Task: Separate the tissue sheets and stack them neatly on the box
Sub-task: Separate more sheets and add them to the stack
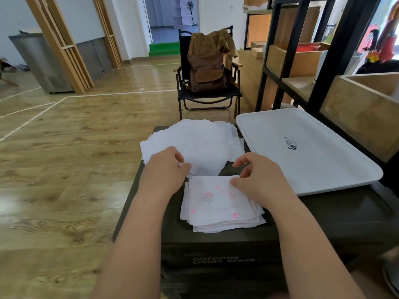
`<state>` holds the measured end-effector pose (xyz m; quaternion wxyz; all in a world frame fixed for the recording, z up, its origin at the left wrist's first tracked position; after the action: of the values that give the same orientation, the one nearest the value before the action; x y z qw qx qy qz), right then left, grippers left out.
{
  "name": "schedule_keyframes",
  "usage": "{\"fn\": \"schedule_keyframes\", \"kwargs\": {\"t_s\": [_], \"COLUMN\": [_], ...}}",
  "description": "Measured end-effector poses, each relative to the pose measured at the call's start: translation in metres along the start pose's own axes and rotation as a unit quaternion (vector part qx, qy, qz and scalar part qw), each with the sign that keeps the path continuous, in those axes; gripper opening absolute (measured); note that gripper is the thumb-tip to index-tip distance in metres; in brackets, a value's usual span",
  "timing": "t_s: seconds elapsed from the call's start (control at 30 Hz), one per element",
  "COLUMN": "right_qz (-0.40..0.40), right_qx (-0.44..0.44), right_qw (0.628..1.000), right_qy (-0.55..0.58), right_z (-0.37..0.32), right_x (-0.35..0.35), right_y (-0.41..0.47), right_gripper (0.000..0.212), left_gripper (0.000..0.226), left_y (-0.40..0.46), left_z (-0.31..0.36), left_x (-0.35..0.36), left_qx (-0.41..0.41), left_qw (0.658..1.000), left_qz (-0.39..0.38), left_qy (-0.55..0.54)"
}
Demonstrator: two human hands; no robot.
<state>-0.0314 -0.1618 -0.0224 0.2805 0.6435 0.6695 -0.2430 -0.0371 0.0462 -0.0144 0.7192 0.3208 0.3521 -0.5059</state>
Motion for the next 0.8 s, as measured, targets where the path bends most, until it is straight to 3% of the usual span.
{"fn": "schedule_keyframes", "kwargs": {"t_s": [0.03, 0.1, 0.17, 0.33, 0.57, 0.7, 0.8], "right_qz": [0.011, 0.029, 0.035, 0.037, 0.047, 0.067, 0.069], "right_qx": [-0.004, -0.009, -0.011, -0.013, -0.012, -0.035, -0.049], "right_qw": [1.000, 0.999, 0.998, 0.998, 0.997, 0.995, 0.984], "right_qy": [0.008, 0.030, 0.042, 0.051, 0.056, 0.069, 0.154], "right_z": [-0.001, -0.003, -0.005, -0.004, -0.001, -0.002, -0.008], "right_x": [-0.001, -0.002, -0.003, -0.003, -0.002, -0.001, -0.002], "right_y": [0.000, 0.000, -0.001, 0.001, 0.002, 0.003, 0.002], "right_gripper": [0.028, 0.027, 0.026, 0.023, 0.023, 0.020, 0.031], "left_gripper": [0.018, 0.052, 0.065, 0.047, 0.016, 0.014, 0.020], "left_y": [0.003, 0.009, 0.013, 0.017, 0.015, 0.006, -0.002], "left_z": [0.000, -0.002, -0.003, -0.003, -0.003, 0.009, 0.021], "left_x": [0.002, 0.010, 0.016, 0.017, 0.016, 0.005, -0.010], "left_qx": [0.036, 0.100, 0.136, 0.182, 0.213, 0.184, 0.136], "left_qw": [0.999, 0.995, 0.989, 0.982, 0.976, 0.970, 0.936], "left_qz": [0.022, -0.016, -0.035, 0.042, 0.048, 0.108, 0.113], "left_qy": [-0.005, 0.012, 0.042, 0.031, 0.015, -0.114, -0.305]}}
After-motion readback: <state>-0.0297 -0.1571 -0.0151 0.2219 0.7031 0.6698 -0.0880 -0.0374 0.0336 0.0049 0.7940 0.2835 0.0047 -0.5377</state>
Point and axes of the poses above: each hand's wrist, its own y-axis towards the middle knuckle, its own x-axis out of the palm, z = x × y, the point moved 2 cm from there along y, towards the middle knuckle, and after that the axes turned 1 degree about z, right-handed, at the moved point
